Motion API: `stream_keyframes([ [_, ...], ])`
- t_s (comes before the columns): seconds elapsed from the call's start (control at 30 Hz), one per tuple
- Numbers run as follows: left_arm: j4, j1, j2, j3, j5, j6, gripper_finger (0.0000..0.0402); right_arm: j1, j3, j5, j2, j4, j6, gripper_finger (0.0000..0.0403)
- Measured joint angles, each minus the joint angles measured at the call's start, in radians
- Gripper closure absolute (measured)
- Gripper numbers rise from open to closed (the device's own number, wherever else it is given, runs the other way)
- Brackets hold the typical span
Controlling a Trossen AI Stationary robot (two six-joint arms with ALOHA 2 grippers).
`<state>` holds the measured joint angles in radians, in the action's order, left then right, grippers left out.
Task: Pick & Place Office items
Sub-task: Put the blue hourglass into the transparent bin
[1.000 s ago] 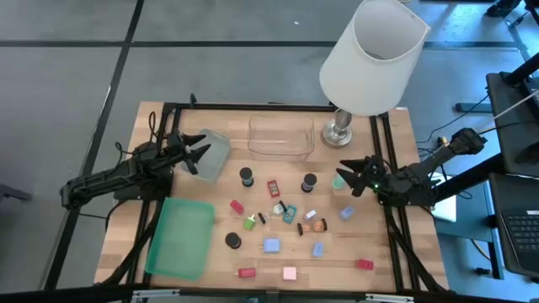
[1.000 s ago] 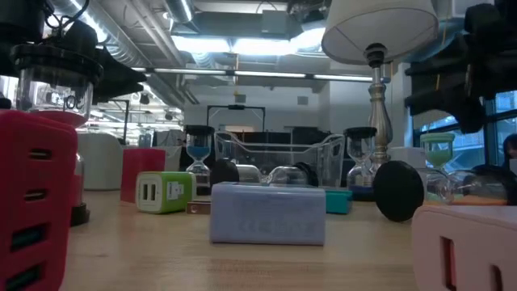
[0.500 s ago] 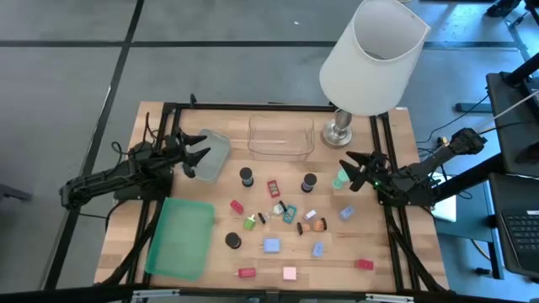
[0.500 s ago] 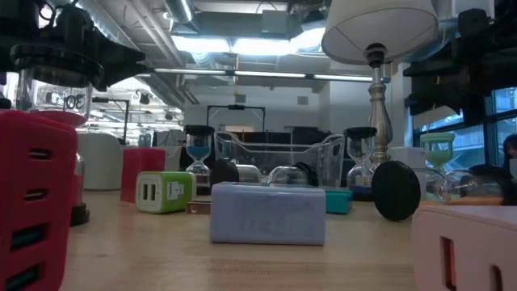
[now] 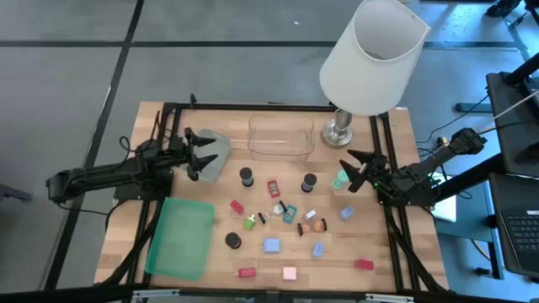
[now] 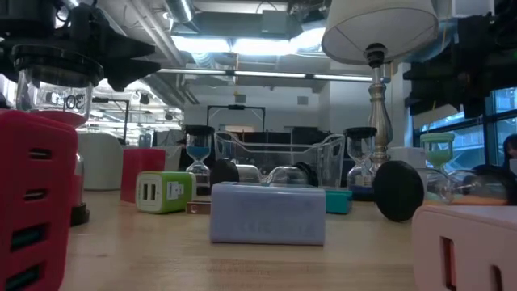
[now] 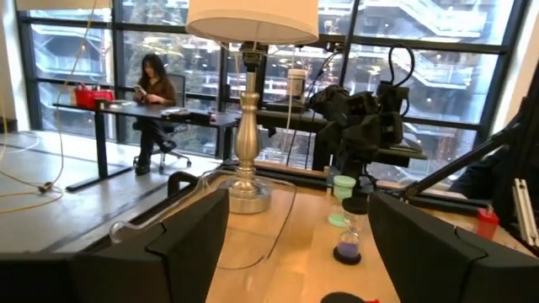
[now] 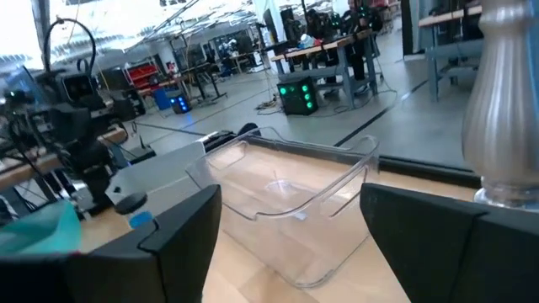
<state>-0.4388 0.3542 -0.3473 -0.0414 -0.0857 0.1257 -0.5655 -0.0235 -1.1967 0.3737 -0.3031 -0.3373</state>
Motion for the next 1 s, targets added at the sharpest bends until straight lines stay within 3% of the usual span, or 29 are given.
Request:
stream_keyframes([
  [0.17, -0.157, 0.000, -0.158, 0.000, 0.016, -0.007, 0.0119, 0.000, 0.000, 0.039, 0.000, 0.004, 0.010, 0.0115],
  [0.37, -0.300, 0.000, -0.315, 0.000, 0.015, -0.041, 0.0119, 0.000, 0.000, 0.056, 0.000, 0.004, -0.107, 0.0115],
  [0.57, -0.385, 0.000, -0.412, 0.000, -0.008, -0.113, 0.0119, 0.000, 0.000, 0.049, 0.000, 0.004, -0.110, 0.0115],
  [0.77, -0.446, -0.035, -0.481, 0.000, -0.050, -0.036, 0.0119, 0.000, 0.000, -0.010, 0.000, 0.003, -0.107, 0.0115],
  [1.0, -0.494, -0.125, -0.613, -0.046, 0.022, -0.063, 0.0119, 0.000, 0.000, -0.010, 0.000, 0.002, -0.107, 0.0115],
])
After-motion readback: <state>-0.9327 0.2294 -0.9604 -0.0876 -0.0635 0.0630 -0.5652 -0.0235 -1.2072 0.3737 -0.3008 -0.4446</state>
